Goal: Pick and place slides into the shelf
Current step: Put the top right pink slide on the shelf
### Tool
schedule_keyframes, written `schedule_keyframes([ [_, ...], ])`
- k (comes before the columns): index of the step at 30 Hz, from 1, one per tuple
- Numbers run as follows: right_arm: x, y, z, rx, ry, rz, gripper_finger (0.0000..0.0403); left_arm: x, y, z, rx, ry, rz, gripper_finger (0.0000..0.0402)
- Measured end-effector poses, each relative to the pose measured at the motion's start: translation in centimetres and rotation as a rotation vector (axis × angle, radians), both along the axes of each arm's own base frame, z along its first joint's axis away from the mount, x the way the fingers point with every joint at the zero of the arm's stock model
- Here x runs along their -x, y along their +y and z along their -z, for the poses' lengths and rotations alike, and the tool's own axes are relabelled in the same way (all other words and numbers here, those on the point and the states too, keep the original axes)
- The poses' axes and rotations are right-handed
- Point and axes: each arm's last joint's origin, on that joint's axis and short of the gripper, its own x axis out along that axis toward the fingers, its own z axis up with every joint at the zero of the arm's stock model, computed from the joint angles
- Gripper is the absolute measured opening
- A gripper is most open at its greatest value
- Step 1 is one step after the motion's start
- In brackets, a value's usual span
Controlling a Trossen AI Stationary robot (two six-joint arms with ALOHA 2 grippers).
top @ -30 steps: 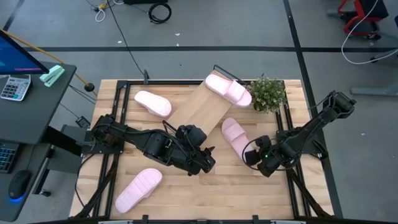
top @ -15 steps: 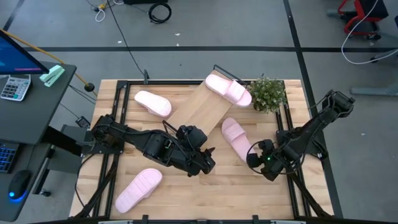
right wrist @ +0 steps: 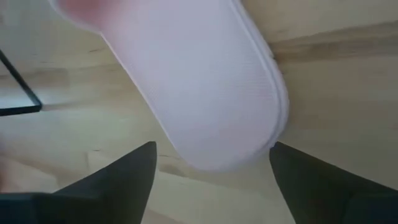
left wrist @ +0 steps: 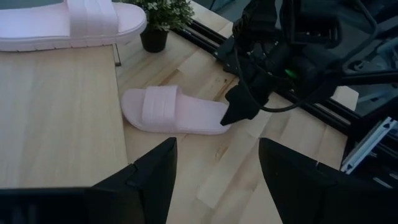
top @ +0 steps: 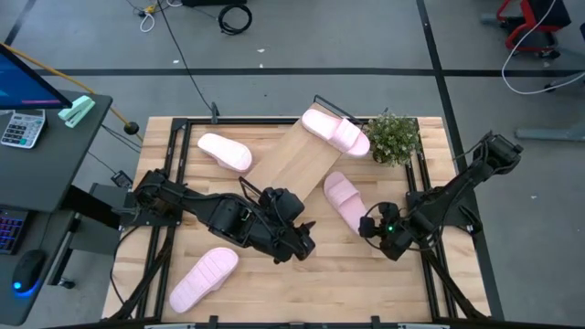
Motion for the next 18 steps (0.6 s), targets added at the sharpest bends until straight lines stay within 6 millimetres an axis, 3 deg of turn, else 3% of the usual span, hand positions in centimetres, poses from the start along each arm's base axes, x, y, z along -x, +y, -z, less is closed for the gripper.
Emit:
schedule_keyframes([
  [18,0.02,-0.54,0.24,0.027,0.029,0.022,0.0311,-0.08,0.09,-0.02,0.000,0.000,0.005,0.0231],
])
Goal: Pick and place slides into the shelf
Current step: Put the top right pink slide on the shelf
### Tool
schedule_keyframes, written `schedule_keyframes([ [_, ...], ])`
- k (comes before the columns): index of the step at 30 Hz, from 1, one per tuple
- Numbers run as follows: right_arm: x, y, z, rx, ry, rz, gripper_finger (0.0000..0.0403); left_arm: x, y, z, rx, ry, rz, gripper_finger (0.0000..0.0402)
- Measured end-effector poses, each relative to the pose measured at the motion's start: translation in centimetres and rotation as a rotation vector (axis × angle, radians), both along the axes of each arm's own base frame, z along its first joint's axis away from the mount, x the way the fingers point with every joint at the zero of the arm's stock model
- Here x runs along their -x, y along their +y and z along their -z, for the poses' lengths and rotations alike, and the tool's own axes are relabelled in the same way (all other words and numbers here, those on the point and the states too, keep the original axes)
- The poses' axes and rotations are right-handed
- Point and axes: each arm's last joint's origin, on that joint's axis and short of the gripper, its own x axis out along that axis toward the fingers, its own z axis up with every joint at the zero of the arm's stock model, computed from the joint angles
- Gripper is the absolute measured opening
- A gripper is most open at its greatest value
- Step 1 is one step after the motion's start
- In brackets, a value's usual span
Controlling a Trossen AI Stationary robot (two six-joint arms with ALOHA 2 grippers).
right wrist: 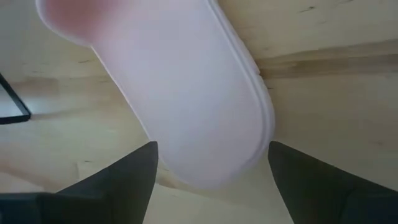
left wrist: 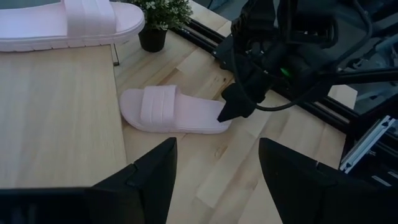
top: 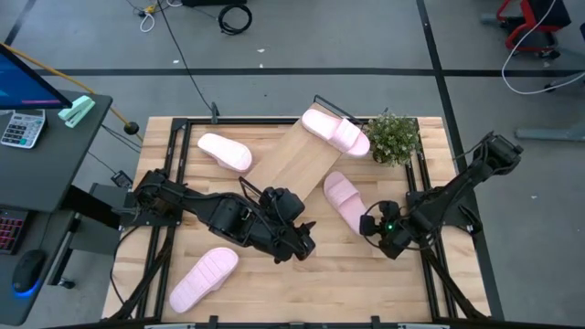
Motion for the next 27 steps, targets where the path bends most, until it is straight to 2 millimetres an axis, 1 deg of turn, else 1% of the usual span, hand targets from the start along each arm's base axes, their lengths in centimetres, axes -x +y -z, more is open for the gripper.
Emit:
schedule_keyframes([
  [8,-0.1,0.0,1.5,-0.044,-0.047,0.003,0.0311,0.0,0.0,0.0,0.001,-0.002,0.000,0.0231],
  [13,-0.3,0.0,1.4,-0.032,-0.074,0.017,0.0311,0.0,0.0,0.0,0.004,-0.003,-0.002,0.0231],
  [16,-0.4,-0.1,1.4,-0.014,-0.084,0.030,0.0301,0.0,0.0,0.0,0.005,-0.004,-0.002,0.0231],
  [19,-0.3,-0.3,1.5,0.016,-0.078,0.036,0.0277,-0.1,0.1,0.0,0.005,-0.004,-0.006,0.0231],
  [21,-0.2,-0.4,1.7,0.032,-0.063,0.036,0.0253,-0.1,0.2,0.0,0.005,-0.004,-0.008,0.0231],
  [27,-0.3,-0.3,2.4,0.057,-0.041,0.035,0.0159,-0.2,0.5,0.0,0.005,-0.004,-0.016,0.0231],
])
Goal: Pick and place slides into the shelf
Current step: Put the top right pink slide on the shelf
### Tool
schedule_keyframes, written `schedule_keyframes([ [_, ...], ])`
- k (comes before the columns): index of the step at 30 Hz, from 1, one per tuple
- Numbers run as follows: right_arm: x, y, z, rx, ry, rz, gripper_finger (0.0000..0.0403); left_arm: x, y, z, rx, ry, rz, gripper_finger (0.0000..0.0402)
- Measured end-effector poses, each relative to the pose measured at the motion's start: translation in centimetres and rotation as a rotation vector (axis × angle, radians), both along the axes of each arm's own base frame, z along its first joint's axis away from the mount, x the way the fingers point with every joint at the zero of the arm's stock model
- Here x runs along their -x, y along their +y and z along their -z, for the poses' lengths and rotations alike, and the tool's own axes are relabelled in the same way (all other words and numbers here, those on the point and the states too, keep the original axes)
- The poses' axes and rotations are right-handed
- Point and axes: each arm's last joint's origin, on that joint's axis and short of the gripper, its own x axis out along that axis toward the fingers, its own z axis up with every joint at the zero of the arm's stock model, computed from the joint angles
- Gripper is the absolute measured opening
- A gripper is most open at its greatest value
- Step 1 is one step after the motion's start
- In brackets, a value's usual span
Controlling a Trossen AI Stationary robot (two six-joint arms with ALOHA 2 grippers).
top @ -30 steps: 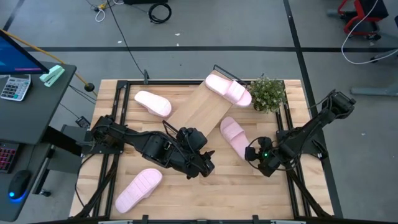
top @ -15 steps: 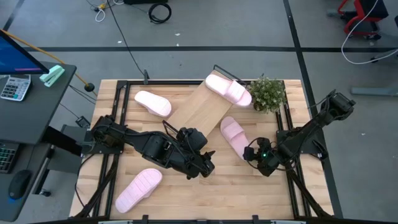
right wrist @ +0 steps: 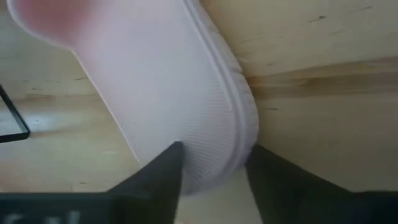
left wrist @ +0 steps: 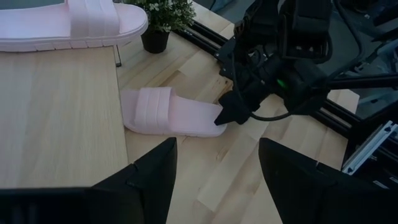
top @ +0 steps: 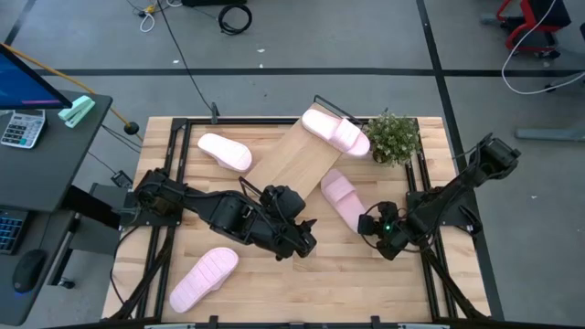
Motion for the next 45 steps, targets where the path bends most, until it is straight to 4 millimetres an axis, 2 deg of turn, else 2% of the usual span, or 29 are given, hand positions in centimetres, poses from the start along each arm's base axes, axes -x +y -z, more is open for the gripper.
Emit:
schedule_keyframes([
  [4,0.0,0.0,0.1,0.008,-0.002,0.003,0.0091,-0.1,0.2,0.0,-0.001,0.000,-0.005,0.0231],
  [7,0.0,0.0,0.1,0.018,-0.011,0.005,0.0057,-0.1,0.3,0.0,0.002,0.002,-0.004,0.0231],
  [17,0.6,0.3,-1.2,-0.033,-0.054,-0.038,0.0053,-0.1,0.4,0.0,0.001,0.004,-0.004,0.0231],
  [21,0.8,0.7,-2.7,-0.039,-0.062,-0.068,0.0048,-0.1,0.4,0.0,-0.009,0.009,0.004,0.0231],
  [26,1.3,1.7,-6.0,-0.016,-0.031,-0.138,0.0048,-0.1,0.4,0.0,-0.010,0.010,0.005,0.0231],
  [36,3.3,3.5,-15.5,0.094,0.048,-0.364,0.0048,-0.1,0.4,0.0,-0.012,0.011,0.007,0.0231],
  [41,4.1,3.5,-20.1,0.158,0.062,-0.509,0.0048,-0.1,0.4,0.0,-0.010,0.013,0.011,0.0231],
  [45,4.4,3.2,-23.0,0.218,0.097,-0.604,0.0044,-0.2,0.4,0.1,0.013,0.030,0.046,0.0231],
])
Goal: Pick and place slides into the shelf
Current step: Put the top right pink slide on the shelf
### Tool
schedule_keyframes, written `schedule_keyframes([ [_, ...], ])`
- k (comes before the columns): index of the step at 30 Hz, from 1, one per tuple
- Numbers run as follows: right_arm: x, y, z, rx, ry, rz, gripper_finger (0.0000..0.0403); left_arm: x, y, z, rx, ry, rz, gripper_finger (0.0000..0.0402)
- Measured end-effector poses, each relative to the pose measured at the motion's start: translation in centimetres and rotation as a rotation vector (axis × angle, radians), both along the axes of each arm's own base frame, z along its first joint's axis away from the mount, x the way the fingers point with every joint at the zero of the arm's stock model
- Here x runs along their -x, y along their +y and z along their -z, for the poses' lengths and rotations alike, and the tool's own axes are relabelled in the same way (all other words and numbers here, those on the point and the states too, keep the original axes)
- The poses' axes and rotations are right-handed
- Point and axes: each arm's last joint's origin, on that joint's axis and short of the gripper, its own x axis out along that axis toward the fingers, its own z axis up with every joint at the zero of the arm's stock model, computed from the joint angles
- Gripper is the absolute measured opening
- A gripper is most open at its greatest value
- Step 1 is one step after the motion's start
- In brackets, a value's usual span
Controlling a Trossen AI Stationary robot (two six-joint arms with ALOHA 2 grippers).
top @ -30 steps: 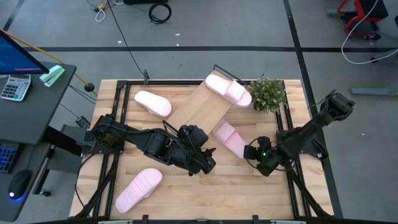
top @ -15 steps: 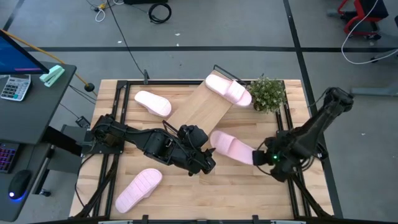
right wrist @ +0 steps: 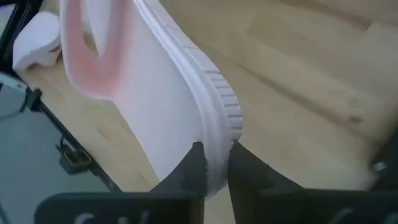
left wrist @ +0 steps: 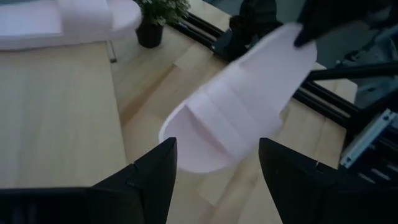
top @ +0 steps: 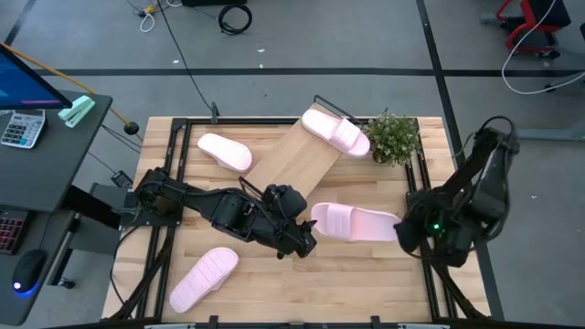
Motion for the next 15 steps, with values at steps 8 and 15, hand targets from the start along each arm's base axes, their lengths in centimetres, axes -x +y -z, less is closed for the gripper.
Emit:
schedule_keyframes([
  [8,0.2,-0.2,-3.6,0.087,0.027,-0.216,0.0043,0.0,-0.1,0.1,0.023,0.021,0.048,0.0231],
  [15,-0.1,0.6,-4.3,0.144,0.115,-0.492,0.0043,-0.1,0.0,0.1,0.056,0.029,0.066,0.0231],
])
